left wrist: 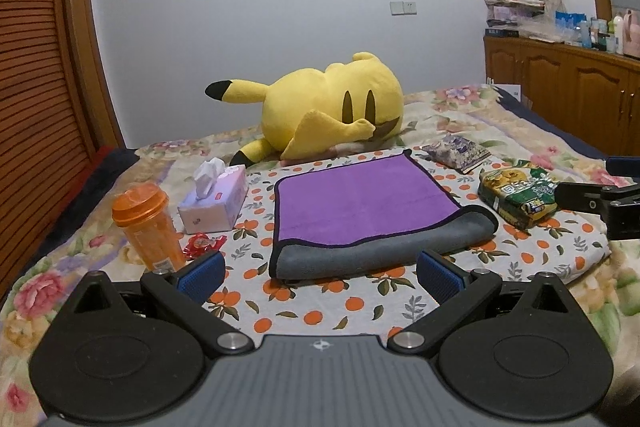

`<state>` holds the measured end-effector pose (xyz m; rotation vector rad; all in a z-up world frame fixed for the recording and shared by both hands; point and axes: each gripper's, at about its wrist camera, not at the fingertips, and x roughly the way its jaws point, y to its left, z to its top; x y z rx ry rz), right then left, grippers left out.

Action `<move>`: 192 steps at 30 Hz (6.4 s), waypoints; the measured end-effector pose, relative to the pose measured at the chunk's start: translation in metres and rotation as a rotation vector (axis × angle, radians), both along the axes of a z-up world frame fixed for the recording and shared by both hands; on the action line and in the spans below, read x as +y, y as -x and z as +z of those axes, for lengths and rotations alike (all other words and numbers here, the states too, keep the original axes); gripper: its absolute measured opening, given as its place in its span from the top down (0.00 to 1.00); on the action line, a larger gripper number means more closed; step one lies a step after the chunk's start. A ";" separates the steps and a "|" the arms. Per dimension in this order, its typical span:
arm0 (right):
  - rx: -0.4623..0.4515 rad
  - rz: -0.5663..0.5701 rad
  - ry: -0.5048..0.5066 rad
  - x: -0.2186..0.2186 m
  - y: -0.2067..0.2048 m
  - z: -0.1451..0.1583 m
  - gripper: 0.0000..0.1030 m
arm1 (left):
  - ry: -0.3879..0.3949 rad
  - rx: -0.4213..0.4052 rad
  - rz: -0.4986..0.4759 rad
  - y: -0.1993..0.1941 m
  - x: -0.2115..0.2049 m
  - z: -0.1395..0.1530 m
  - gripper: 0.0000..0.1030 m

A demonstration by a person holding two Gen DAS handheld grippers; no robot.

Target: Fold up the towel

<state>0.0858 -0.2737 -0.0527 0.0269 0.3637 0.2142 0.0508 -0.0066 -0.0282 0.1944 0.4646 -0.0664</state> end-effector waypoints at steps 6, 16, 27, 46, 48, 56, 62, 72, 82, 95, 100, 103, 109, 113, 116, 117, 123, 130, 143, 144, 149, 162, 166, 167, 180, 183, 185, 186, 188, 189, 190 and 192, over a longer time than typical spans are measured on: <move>0.018 0.006 0.005 0.000 -0.011 -0.003 0.00 | -0.004 0.014 0.000 -0.012 0.000 -0.001 0.00; 0.043 0.013 0.014 0.002 -0.030 -0.009 0.00 | -0.009 0.022 -0.003 -0.028 0.002 -0.003 0.00; 0.061 0.031 0.023 0.007 -0.054 -0.013 0.00 | 0.005 0.053 -0.003 -0.051 0.008 -0.008 0.00; 0.127 0.061 0.085 0.017 -0.089 -0.030 0.00 | 0.029 0.110 0.045 -0.103 0.033 -0.024 0.00; 0.129 0.061 0.087 0.017 -0.093 -0.031 0.00 | 0.029 0.111 0.046 -0.106 0.034 -0.025 0.00; 0.144 0.057 0.090 0.017 -0.108 -0.036 0.00 | 0.024 0.129 0.039 -0.120 0.038 -0.031 0.00; 0.159 0.058 0.091 0.016 -0.119 -0.041 0.00 | 0.023 0.148 0.032 -0.132 0.042 -0.036 0.00; 0.191 0.077 0.086 0.017 -0.133 -0.050 0.00 | 0.036 0.205 0.010 -0.151 0.048 -0.047 0.05; 0.239 0.107 0.080 0.017 -0.147 -0.061 0.15 | 0.053 0.251 0.009 -0.174 0.057 -0.060 0.19; 0.317 0.127 0.061 0.013 -0.162 -0.076 0.21 | 0.078 0.320 -0.018 -0.195 0.066 -0.079 0.43; 0.352 0.155 0.040 0.014 -0.164 -0.079 0.23 | 0.081 0.370 -0.030 -0.196 0.065 -0.087 0.53; 0.359 0.168 0.036 0.016 -0.165 -0.079 0.25 | 0.071 0.382 -0.040 -0.196 0.064 -0.088 0.56; 0.361 0.182 0.021 0.015 -0.166 -0.076 0.37 | 0.078 0.392 -0.054 -0.195 0.062 -0.087 0.64; 0.361 0.186 0.015 0.014 -0.167 -0.074 0.43 | 0.078 0.383 -0.072 -0.194 0.060 -0.086 0.66; 0.366 0.187 0.017 0.012 -0.167 -0.076 0.52 | 0.073 0.380 -0.071 -0.195 0.060 -0.087 0.68; 0.367 0.188 0.020 0.013 -0.168 -0.076 0.54 | 0.078 0.379 -0.068 -0.195 0.061 -0.087 0.70; 0.361 0.188 0.037 0.013 -0.167 -0.077 0.75 | 0.091 0.368 -0.069 -0.194 0.062 -0.084 0.86; 0.355 0.188 0.058 0.012 -0.167 -0.077 0.93 | 0.094 0.348 -0.086 -0.192 0.059 -0.079 0.90; 0.299 0.192 0.046 0.011 -0.165 -0.069 0.96 | 0.112 0.286 -0.104 -0.188 0.058 -0.065 0.92; 0.291 0.192 0.046 0.011 -0.166 -0.068 0.96 | 0.119 0.280 -0.103 -0.188 0.059 -0.064 0.93; 0.258 0.186 0.053 0.009 -0.168 -0.064 0.96 | 0.129 0.247 -0.090 -0.188 0.060 -0.058 0.93; 0.207 0.196 0.093 0.012 -0.175 -0.061 0.96 | 0.134 0.206 -0.109 -0.194 0.058 -0.053 0.94; 0.200 0.204 0.123 0.014 -0.179 -0.065 0.96 | 0.116 0.206 -0.112 -0.199 0.057 -0.057 0.94; 0.204 0.206 0.128 0.014 -0.181 -0.066 0.96 | 0.113 0.209 -0.113 -0.201 0.056 -0.058 0.94; 0.169 0.214 0.146 0.017 -0.191 -0.062 0.96 | 0.115 0.160 -0.098 -0.208 0.055 -0.053 0.94; 0.156 0.213 0.144 0.017 -0.192 -0.059 0.96 | 0.134 0.149 -0.097 -0.207 0.056 -0.048 0.94; 0.146 0.212 0.140 0.017 -0.193 -0.055 0.96 | 0.145 0.142 -0.094 -0.208 0.055 -0.044 0.94; 0.138 0.212 0.140 0.018 -0.194 -0.053 0.96 | 0.146 0.136 -0.093 -0.208 0.055 -0.042 0.94; 0.125 0.212 0.139 0.017 -0.195 -0.049 0.96 | 0.146 0.127 -0.091 -0.209 0.053 -0.038 0.94; 0.120 0.212 0.138 0.017 -0.196 -0.047 0.96 | 0.146 0.124 -0.095 -0.210 0.051 -0.036 0.94; 0.113 0.211 0.137 0.017 -0.197 -0.045 0.96 | 0.146 0.120 -0.099 -0.211 0.050 -0.034 0.94; 0.104 0.210 0.135 0.016 -0.199 -0.041 0.96 | 0.146 0.113 -0.105 -0.213 0.048 -0.031 0.94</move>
